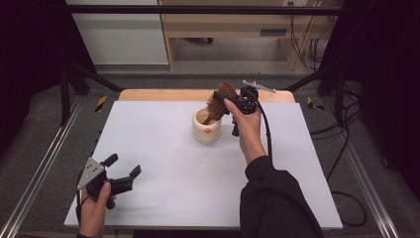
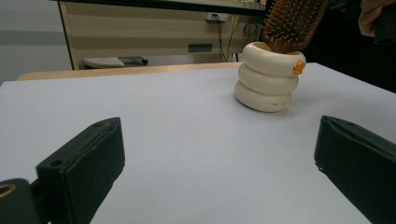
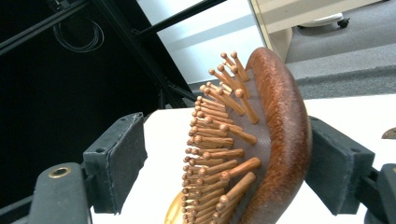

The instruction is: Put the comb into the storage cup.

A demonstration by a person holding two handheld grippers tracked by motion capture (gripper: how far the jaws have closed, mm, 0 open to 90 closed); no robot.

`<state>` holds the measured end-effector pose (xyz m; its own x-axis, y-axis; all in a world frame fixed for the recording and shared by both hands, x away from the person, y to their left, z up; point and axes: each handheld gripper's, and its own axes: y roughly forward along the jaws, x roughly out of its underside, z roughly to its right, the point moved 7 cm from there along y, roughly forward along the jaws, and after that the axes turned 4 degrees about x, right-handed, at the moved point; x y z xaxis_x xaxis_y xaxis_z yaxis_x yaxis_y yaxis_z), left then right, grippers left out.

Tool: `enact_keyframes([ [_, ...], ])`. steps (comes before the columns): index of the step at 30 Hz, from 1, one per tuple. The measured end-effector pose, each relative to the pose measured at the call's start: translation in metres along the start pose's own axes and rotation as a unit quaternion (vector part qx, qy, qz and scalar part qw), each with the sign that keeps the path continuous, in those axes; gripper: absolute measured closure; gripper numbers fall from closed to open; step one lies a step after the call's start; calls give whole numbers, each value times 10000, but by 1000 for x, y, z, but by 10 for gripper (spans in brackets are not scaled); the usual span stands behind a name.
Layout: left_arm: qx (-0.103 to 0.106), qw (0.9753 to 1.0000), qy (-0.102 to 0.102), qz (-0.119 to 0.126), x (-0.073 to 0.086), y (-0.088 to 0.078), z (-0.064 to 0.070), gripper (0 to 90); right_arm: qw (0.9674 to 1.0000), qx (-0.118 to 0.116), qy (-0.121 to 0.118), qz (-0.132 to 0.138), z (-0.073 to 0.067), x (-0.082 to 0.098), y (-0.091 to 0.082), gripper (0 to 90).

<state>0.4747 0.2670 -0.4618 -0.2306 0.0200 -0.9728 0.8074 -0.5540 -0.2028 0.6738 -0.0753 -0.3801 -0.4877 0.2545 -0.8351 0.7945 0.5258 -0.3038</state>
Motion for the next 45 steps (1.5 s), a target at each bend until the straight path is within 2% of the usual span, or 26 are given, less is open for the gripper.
enact_keyframes([
  [5, 1, 10000, 0, -1, 0, 0, 0, 18, 10000, 20, -62, 61, -2, -2, -3, 184],
  [9, 0, 10000, 0, 1, 0, 0, 0, 18, 9999, -3, 44, 99, -2, -4, -5, 135],
  [16, -3, 10000, 4, -1, 0, 0, 0, 18, 9996, 99, -104, 227, -4, -8, -11, 101],
  [24, -14, 10000, 2, -2, 0, 0, 0, 18, 9991, 156, -150, 362, -2, -15, -20, 66],
  [31, -17, 10000, 7, 1, 0, 0, 0, 18, 9983, 209, -277, 474, -1, -20, -27, 56],
  [38, -19, 10000, 3, 3, 0, 0, 0, 18, 9965, 335, -503, 576, 0, -24, -34, 55],
  [45, -32, 10000, 8, 5, 0, 0, -1, 18, 9953, 431, -707, 498, 5, -25, -42, 62],
])
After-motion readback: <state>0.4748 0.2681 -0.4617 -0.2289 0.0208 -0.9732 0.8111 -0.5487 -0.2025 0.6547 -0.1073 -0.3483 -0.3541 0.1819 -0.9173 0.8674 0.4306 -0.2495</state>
